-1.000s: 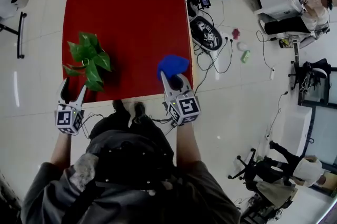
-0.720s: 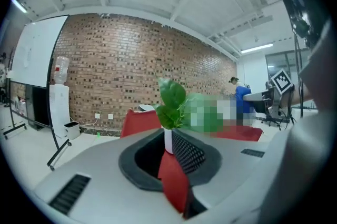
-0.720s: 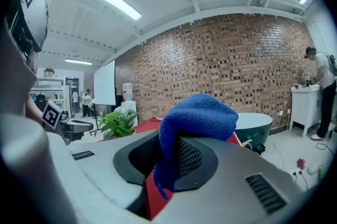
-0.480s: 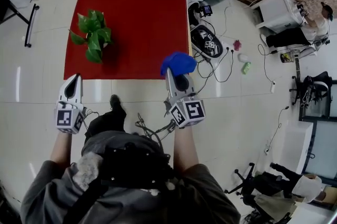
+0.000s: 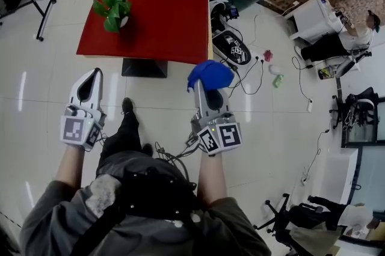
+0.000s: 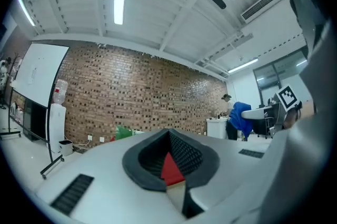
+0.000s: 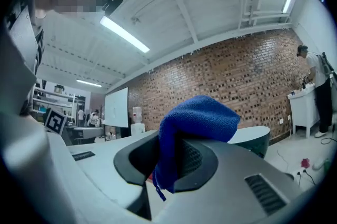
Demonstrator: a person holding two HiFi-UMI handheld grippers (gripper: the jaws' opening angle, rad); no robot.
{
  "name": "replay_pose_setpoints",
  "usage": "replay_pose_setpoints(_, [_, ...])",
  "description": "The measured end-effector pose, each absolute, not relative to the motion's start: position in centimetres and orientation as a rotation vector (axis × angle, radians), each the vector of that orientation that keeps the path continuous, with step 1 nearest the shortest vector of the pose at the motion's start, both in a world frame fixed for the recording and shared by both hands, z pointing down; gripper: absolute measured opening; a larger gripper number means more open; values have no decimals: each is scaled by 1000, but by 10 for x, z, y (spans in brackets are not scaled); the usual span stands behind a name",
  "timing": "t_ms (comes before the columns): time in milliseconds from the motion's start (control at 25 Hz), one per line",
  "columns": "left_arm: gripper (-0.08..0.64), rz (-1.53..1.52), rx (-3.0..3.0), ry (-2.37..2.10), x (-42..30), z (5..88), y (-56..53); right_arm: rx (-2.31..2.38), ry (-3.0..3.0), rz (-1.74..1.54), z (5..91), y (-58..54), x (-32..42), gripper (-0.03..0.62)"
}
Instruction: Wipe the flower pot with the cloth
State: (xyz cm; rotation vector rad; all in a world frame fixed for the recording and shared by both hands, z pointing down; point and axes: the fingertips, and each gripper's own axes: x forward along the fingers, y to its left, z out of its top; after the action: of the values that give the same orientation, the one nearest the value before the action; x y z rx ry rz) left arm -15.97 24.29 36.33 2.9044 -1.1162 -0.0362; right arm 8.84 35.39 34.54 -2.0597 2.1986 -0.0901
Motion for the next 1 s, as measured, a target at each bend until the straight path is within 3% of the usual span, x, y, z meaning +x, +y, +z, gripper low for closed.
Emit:
replay_pose_setpoints(480, [24, 1, 2866, -1109, -171, 283, 374, -1970, 2302, -26, 286, 474, 41, 77])
replay_pose_setpoints(840, [23, 36, 2882, -1009, -169, 249, 413, -1965, 2384, 75, 249, 499, 7, 77])
replay_pose_setpoints(1000, [23, -84, 2948, -799, -160, 230, 428, -1951, 2377, 66, 237, 497, 1, 77])
